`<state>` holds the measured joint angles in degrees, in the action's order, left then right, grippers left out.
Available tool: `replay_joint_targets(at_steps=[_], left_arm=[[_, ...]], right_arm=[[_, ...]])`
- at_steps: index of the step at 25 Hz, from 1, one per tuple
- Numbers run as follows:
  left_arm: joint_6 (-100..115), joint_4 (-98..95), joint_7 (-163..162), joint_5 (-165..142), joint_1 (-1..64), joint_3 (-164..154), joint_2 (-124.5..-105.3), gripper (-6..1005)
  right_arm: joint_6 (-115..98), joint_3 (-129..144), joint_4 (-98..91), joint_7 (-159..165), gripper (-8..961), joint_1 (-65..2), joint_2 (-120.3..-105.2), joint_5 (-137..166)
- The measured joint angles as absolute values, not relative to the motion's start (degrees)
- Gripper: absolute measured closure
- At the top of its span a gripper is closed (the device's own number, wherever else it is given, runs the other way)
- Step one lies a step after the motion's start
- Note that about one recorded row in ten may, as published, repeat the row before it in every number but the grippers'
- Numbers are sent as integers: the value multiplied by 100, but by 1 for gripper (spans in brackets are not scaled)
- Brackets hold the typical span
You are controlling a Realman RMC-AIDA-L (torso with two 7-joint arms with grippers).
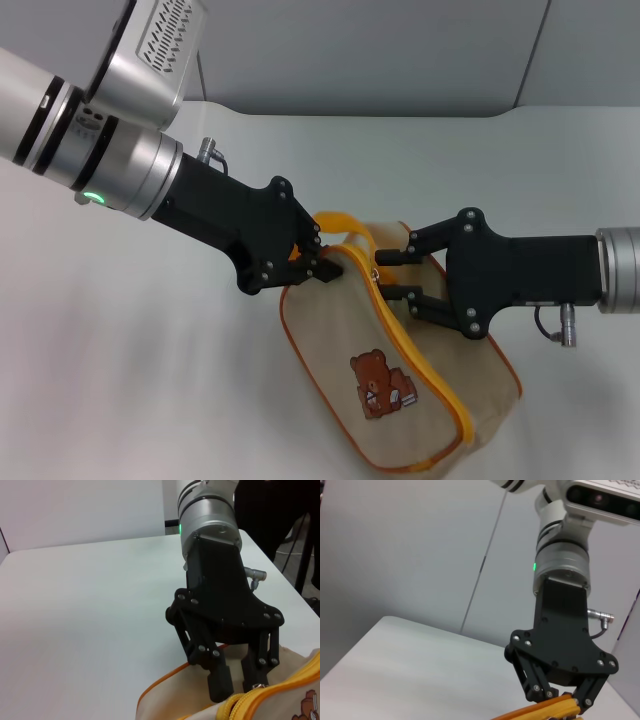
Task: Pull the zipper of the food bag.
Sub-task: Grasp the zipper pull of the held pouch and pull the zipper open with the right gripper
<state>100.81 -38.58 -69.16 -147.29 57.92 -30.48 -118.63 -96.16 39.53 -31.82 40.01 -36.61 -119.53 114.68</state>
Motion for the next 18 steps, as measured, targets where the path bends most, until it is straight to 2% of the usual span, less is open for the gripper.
replay_joint_targets(at_steps=[5,11,16,18], left_arm=[[10104,-3858,-6930,-14687,5777,-3040,-11858,942],[10108,-3869,-6978,-14676,5775,-3039,-11856,942],[10109,-3873,-6985,-14554,5738,-3070,-11853,942],[10113,-3876,-6986,-14542,5731,-3073,-11849,943]], right_arm=[[-9641,4157,-3208,3912,697,-3623,-11961,11407],[-9629,4380,-3196,3935,698,-3651,-11962,11377],[-9614,4403,-3154,4034,735,-3624,-11966,11176],[-9613,4404,-3145,4160,788,-3635,-11969,11159]])
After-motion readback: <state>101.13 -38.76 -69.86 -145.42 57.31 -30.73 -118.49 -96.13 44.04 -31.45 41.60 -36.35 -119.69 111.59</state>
